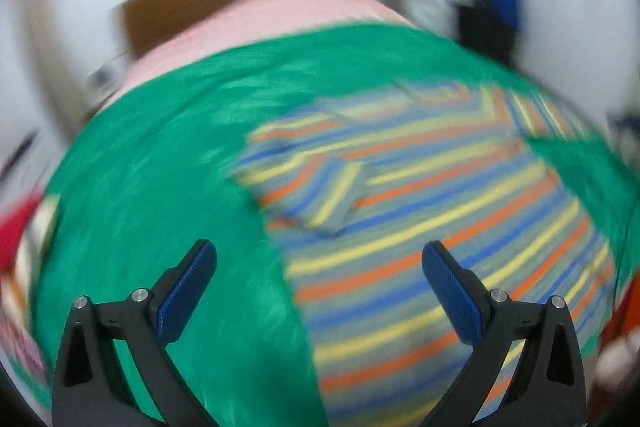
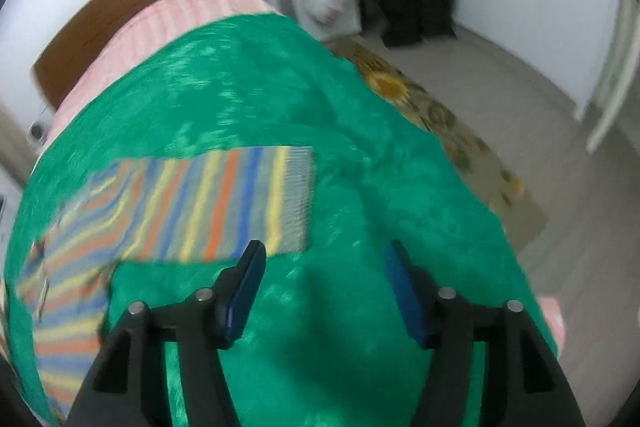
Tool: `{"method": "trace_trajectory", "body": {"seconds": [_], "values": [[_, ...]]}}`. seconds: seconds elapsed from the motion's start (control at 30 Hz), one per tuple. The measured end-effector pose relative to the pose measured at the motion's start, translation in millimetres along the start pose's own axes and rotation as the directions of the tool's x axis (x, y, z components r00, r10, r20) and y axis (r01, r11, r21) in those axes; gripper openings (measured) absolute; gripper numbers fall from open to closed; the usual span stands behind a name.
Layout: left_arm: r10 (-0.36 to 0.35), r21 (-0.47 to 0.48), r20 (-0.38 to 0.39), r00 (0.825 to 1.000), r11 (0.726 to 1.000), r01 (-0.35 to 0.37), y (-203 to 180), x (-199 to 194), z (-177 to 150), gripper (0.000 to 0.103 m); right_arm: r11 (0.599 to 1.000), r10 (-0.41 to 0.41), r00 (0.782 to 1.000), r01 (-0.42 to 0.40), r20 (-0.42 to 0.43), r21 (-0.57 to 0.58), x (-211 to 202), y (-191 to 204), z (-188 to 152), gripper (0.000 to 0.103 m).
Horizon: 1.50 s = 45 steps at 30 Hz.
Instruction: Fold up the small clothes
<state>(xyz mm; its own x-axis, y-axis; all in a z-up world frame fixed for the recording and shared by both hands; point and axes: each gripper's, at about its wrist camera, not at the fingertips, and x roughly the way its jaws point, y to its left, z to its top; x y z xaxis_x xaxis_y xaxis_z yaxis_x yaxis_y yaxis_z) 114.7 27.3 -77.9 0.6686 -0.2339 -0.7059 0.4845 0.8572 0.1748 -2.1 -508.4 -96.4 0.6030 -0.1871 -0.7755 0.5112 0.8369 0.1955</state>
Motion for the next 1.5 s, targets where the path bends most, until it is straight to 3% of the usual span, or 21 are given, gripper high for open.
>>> {"method": "trace_trajectory", "body": {"seconds": [0.1, 0.13, 0.2, 0.23, 0.3, 0.33, 0.4, 0.47, 0.53, 0.6, 0.7, 0.73, 0.87, 0.9, 1.0, 1.17, 1.23, 1.3, 1.37, 1.43, 1.5], "values": [[0.038, 0.210, -0.115, 0.993, 0.978, -0.013, -18.9, 72.2, 16.0, 0.100, 0.992, 0.123, 0.992, -0.123, -0.006, 0.012, -13.9, 19.6, -28.7, 0.067], [0.054, 0.211, -0.165, 0.985, 0.977, -0.019, -16.2, 94.8, 16.6, 0.097, 0.989, 0.150, 0.989, -0.150, -0.006, 0.009, -16.7, 25.2, -37.5, 0.066], [0.055, 0.168, -0.264, 0.963, 0.986, -0.010, -5.2, 135.1, 14.8, 0.076, 0.984, 0.177, 0.984, -0.177, -0.001, -0.028, -23.2, 41.5, -60.4, 0.066], [0.001, 0.099, -0.272, 0.962, 0.995, 0.027, 3.8, 144.3, 15.0, 0.073, 0.983, 0.174, 0.985, -0.174, 0.000, -0.051, -24.9, 48.2, -70.5, 0.066], [-0.074, -0.051, -0.253, 0.964, 0.997, 0.063, 22.9, 146.6, 19.0, 0.005, 0.980, 0.176, 0.984, -0.176, -0.006, -0.090, -27.9, 60.4, -92.8, 0.066], [-0.111, -0.156, -0.247, 0.963, 0.985, 0.074, 39.3, 142.1, 24.3, 0.004, 0.978, 0.181, 0.984, -0.181, -0.009, -0.104, -29.3, 63.9, -102.7, 0.066], [-0.115, -0.273, -0.153, 0.981, 0.960, 0.070, 70.5, 118.0, 33.1, 0.004, 0.973, 0.196, 0.981, -0.195, -0.008, -0.119, -34.7, 65.4, -120.7, 0.066], [-0.112, -0.404, -0.075, 0.991, 0.912, 0.072, 110.8, 95.0, 36.8, 0.004, 0.964, 0.232, 0.973, -0.230, 0.000, -0.131, -37.5, 67.9, -133.8, 0.066], [-0.046, -0.591, -0.018, 0.999, 0.806, 0.026, 172.3, 73.5, 29.3, 0.004, 0.961, 0.240, 0.970, -0.235, 0.020, -0.148, -40.3, 72.7, -141.1, 0.066], [0.054, -0.721, -0.066, 0.996, 0.688, -0.085, 226.4, 66.8, 8.5, 0.003, 0.959, 0.245, 0.969, -0.236, 0.040, -0.154, -36.3, 77.5, -147.8, 0.067], [0.107, -0.795, -0.181, 0.978, 0.569, -0.210, 267.8, 74.1, -29.5, 0.003, 0.960, 0.247, 0.969, -0.241, 0.025, -0.140, -23.3, 82.5, -151.4, 0.066], [0.097, -0.806, -0.200, 0.975, 0.550, -0.220, 272.3, 78.2, -39.0, 0.003, 0.960, 0.247, 0.969, -0.242, 0.018, -0.138, -21.5, 83.9, -154.2, 0.066], [0.072, -0.831, -0.243, 0.967, 0.499, -0.246, 267.2, 86.9, -78.2, 0.002, 0.961, 0.234, 0.972, -0.232, -0.007, -0.153, -10.6, 89.2, -162.5, 0.066], [0.064, -0.847, -0.243, 0.968, 0.473, -0.244, 264.7, 88.6, -86.1, 0.002, 0.961, 0.229, 0.973, -0.228, -0.007, -0.158, -10.1, 89.1, -164.7, 0.067], [0.066, -0.857, -0.256, 0.964, 0.445, -0.258, 271.4, 95.3, -102.5, 0.002, 0.962, 0.221, 0.975, -0.219, -0.005, -0.164, -9.5, 88.8, -166.2, 0.067], [0.062, -0.834, -0.266, 0.962, 0.485, -0.262, 268.9, 100.6, -106.1, 0.004, 0.963, 0.198, 0.980, -0.195, -0.004, -0.187, -7.2, 91.2, -169.7, 0.067], [0.049, -0.855, -0.244, 0.969, 0.460, -0.239, 272.3, 91.3, -110.5, 0.014, 0.962, 0.202, 0.979, -0.199, -0.002, -0.186, -7.5, 90.7, -169.8, 0.068], [0.054, -0.890, -0.202, 0.978, 0.406, -0.207, 282.8, 74.6, -120.2, 0.051, 0.962, 0.210, 0.978, -0.207, 0.000, -0.179, -7.5, 88.3, -169.5, 0.069], [0.046, -0.911, -0.151, 0.987, 0.380, -0.157, 291.0, 67.3, -123.3, 0.063, 0.961, 0.212, 0.977, -0.208, 0.000, -0.181, -6.6, 88.3, -169.9, 0.070], [0.036, -0.914, -0.119, 0.992, 0.386, -0.124, 300.5, 69.8, -116.7, 0.064, 0.960, 0.207, 0.978, -0.203, 0.001, -0.194, -5.7, 90.8, -170.7, 0.072], [0.000, -0.909, -0.118, 0.993, 0.404, -0.108, 303.8, 83.3, -106.7, 0.074, 0.959, 0.197, 0.980, -0.192, 0.004, -0.209, -5.9, 93.9, -172.1, 0.073]]}}
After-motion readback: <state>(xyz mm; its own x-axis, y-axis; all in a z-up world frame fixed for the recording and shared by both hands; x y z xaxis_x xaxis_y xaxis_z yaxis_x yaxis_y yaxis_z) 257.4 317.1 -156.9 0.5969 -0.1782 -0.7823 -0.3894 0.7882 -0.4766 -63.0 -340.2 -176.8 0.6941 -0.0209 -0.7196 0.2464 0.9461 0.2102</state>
